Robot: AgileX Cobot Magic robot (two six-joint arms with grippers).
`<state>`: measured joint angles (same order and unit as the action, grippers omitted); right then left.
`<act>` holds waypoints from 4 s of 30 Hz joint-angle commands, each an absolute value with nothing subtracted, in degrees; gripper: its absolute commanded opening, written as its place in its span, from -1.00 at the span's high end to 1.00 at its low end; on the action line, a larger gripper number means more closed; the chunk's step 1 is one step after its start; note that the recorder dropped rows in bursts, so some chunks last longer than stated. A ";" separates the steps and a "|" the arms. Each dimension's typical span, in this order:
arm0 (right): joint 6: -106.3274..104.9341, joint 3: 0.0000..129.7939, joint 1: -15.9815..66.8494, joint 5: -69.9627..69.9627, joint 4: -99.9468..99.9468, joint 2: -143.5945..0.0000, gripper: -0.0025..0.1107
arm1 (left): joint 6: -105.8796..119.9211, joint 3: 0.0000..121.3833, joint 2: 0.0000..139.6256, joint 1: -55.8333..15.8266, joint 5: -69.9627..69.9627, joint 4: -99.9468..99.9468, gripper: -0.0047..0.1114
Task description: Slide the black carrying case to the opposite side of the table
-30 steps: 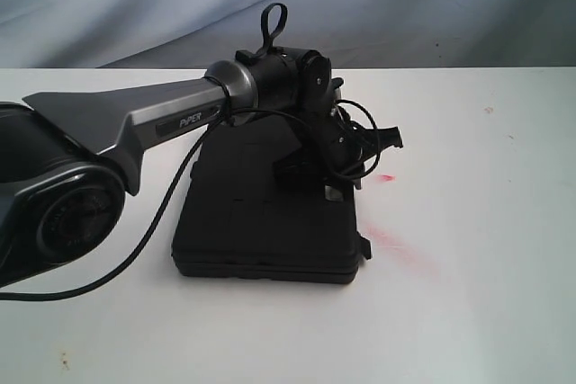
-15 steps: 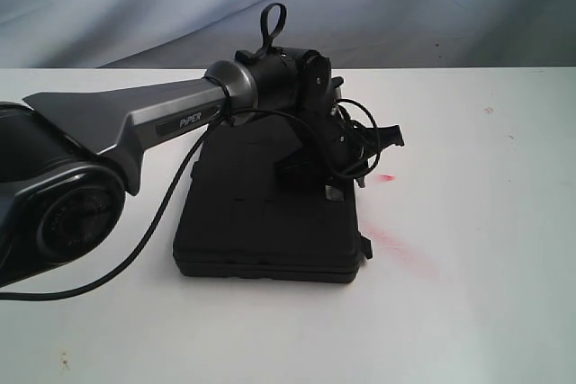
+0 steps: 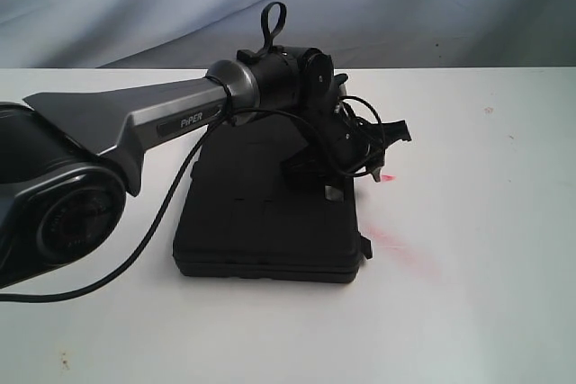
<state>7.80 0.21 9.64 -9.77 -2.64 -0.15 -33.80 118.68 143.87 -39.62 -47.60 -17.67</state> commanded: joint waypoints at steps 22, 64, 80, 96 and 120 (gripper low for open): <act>7.48 0.00 9.22 -9.71 -2.64 0.00 0.96 | -37.81 123.69 142.11 -39.97 -55.62 -5.06 0.19; 7.48 0.00 9.22 -9.71 -2.64 0.00 0.96 | -35.06 105.74 115.68 -54.03 -65.13 29.06 0.92; 7.48 0.00 9.22 -9.71 -2.64 0.00 0.96 | -56.93 55.60 70.68 -51.70 -42.62 38.47 0.92; 7.48 0.00 9.22 -9.71 -2.64 0.00 0.96 | -49.33 32.47 44.37 -30.02 -28.32 23.34 0.92; 7.48 0.00 9.22 -9.71 -2.64 0.00 0.96 | -21.75 1.94 13.48 -2.01 0.00 1.71 0.92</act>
<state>7.80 0.21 9.64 -9.77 -2.64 -0.15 -22.42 3.23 16.00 -2.83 -1.63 2.23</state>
